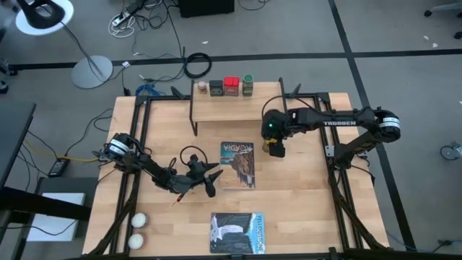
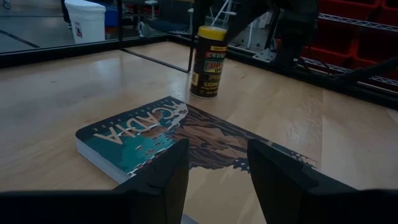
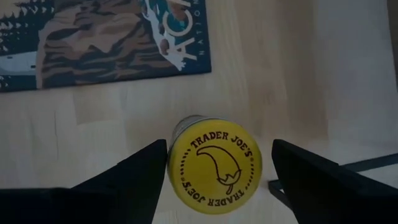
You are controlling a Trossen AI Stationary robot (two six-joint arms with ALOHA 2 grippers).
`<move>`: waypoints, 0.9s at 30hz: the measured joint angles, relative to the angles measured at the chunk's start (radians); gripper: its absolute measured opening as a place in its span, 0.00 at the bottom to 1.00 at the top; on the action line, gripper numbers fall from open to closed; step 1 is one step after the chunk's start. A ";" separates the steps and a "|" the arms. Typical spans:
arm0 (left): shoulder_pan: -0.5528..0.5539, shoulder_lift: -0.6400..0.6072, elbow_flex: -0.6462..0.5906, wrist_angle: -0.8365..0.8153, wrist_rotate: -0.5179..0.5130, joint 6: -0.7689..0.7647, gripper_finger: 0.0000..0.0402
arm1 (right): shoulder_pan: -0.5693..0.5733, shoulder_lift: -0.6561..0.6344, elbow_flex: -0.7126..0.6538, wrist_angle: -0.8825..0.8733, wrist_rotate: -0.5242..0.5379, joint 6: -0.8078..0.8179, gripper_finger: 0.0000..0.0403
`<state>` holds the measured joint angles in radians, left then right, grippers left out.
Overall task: Shelf spices
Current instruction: Put the yellow seasoning bottle on the shelf
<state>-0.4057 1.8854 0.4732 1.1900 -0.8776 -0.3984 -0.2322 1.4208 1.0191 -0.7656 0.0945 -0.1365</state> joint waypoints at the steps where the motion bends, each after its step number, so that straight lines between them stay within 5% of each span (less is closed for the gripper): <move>1: 0.000 0.000 0.000 0.000 0.000 0.000 0.42 | -0.008 0.000 0.000 0.001 -0.015 0.000 0.72; 11: 0.000 0.000 0.000 0.000 0.000 0.000 0.42 | -0.063 0.000 0.000 -0.016 -0.145 0.018 0.72; 27: 0.000 0.000 0.000 0.000 0.000 0.000 0.42 | -0.028 0.000 0.000 -0.017 -0.133 0.050 0.59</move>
<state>-0.4057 1.8854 0.4728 1.1903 -0.8776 -0.3985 -0.2600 1.4208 1.0195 -0.7829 -0.0381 -0.0869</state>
